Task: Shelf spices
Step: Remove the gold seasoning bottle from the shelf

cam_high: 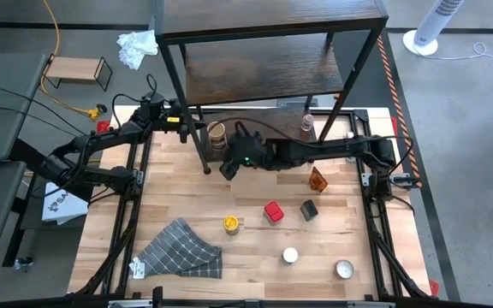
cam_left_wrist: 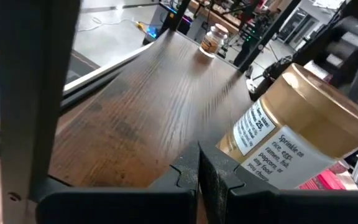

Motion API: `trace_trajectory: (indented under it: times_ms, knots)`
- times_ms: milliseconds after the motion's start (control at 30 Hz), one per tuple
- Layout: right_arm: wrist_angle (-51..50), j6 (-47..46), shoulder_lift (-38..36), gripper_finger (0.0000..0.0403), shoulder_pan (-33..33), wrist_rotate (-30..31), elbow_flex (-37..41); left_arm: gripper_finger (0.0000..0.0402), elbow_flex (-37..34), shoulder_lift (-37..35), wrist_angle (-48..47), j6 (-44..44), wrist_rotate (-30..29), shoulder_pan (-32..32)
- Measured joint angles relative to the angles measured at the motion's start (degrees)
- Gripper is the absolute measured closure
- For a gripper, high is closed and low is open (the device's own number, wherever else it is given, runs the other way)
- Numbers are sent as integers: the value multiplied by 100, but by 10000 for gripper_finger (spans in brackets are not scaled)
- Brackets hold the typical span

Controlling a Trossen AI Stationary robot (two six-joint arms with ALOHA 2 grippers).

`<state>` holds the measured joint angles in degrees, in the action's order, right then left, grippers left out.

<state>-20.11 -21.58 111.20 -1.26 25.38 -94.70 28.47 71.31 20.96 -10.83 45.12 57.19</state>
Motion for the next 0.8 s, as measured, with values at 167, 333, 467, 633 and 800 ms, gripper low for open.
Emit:
trace_trajectory:
  times_ms: [167,333,467,633,800]
  knots:
    - [551,322,-17,170,-171,407,74,401,0,13,202,49,0,4]
    - [1604,633,-9,170,-414,-224,489,401,63,423,737,-127,2,-169]
    - [1954,612,10,170,-486,-528,747,401,390,914,733,-104,1,-249]
    - [2152,1158,0,170,-549,-426,743,401,791,1307,756,-90,95,-271]
    - [2237,1211,3,170,-761,-630,745,402,870,1399,726,-109,310,-288]
